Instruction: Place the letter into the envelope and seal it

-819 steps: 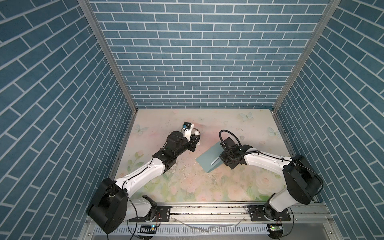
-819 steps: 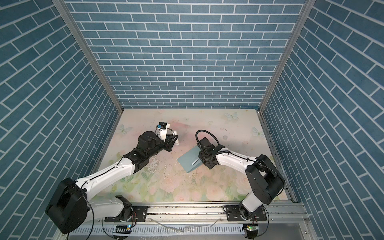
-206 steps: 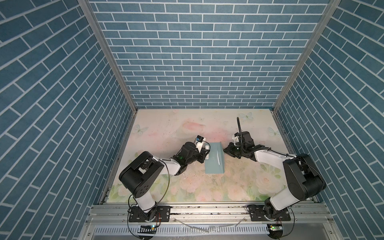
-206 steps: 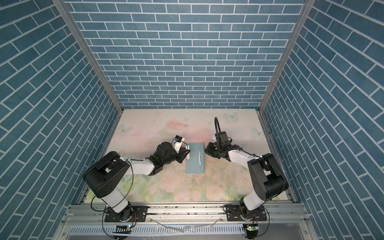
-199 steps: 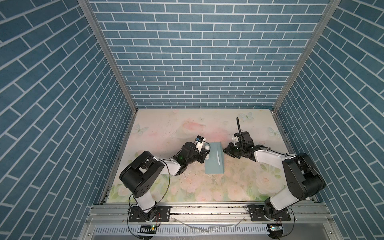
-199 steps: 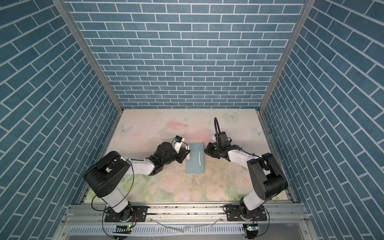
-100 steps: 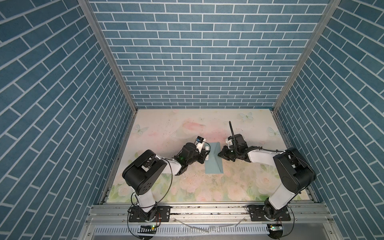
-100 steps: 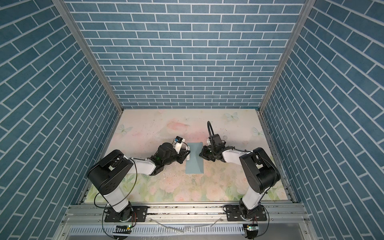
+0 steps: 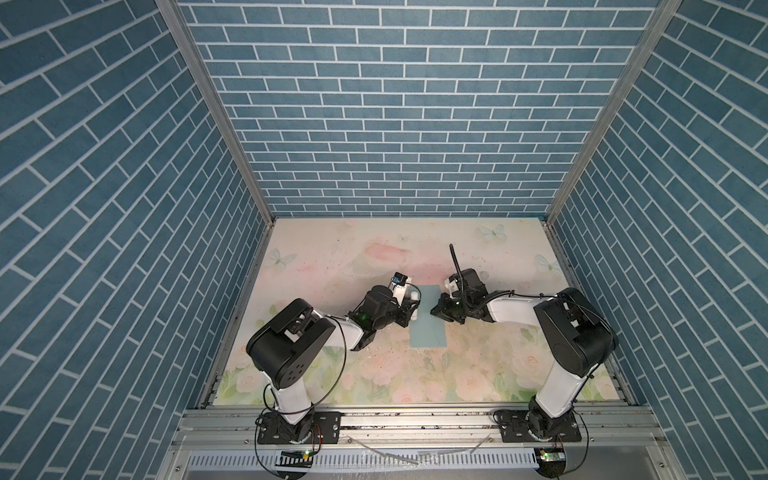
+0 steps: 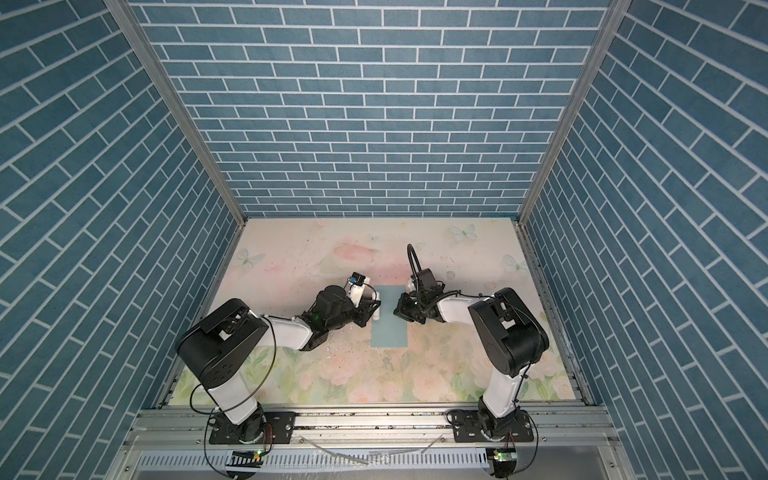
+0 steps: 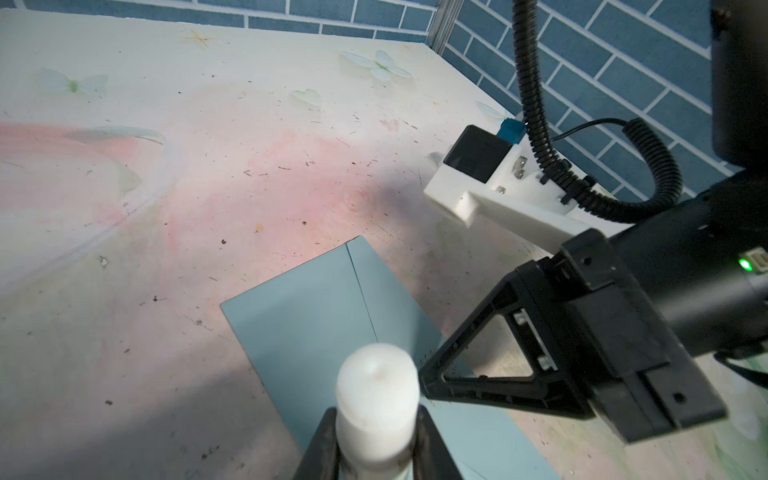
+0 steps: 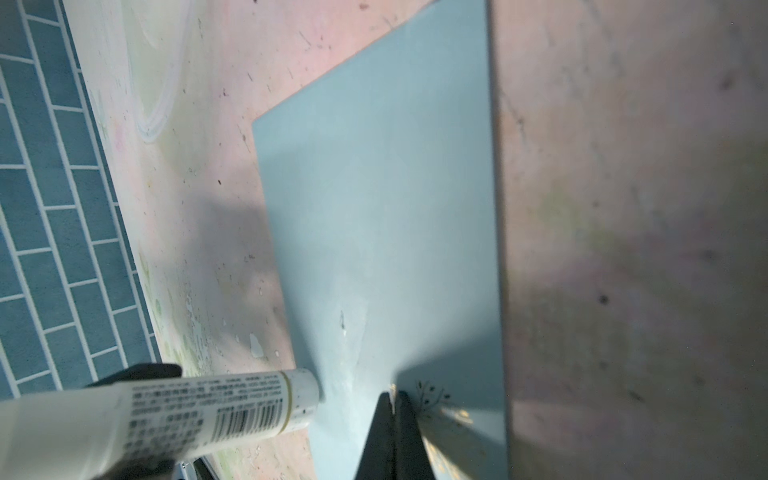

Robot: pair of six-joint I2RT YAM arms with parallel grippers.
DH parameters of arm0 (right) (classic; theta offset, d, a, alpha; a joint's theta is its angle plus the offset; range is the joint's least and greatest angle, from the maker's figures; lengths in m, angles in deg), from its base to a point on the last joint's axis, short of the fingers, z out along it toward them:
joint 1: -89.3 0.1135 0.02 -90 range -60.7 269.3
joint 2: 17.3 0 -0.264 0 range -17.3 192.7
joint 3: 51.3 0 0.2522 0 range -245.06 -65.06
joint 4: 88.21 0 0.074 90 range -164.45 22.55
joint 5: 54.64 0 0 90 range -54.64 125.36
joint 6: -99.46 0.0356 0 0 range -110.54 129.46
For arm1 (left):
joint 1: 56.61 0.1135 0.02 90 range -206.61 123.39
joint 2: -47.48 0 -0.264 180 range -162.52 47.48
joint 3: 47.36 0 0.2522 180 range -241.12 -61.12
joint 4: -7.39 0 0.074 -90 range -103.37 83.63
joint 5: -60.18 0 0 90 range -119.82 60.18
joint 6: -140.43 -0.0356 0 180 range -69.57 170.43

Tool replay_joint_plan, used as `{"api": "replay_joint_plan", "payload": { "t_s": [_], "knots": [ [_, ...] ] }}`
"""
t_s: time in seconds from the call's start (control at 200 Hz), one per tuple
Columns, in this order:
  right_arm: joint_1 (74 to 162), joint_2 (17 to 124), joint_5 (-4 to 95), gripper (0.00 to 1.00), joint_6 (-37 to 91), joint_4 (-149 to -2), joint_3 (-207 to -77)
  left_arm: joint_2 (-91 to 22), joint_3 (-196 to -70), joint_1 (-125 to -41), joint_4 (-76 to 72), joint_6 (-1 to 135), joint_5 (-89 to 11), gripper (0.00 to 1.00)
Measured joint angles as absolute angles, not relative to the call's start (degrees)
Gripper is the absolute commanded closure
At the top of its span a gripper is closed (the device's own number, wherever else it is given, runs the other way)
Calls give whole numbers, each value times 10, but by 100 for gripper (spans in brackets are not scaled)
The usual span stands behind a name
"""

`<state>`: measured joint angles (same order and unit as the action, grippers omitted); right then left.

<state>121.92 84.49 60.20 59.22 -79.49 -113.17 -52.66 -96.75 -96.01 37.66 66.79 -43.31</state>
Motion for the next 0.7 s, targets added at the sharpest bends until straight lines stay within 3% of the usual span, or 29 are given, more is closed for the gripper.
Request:
{"api": "replay_joint_plan", "payload": {
  "t_s": [0.7],
  "knots": [
    [1238,869,609,100,592,-806,-1154,-534,-969,-960,386,678,-429,100]
  ]
}}
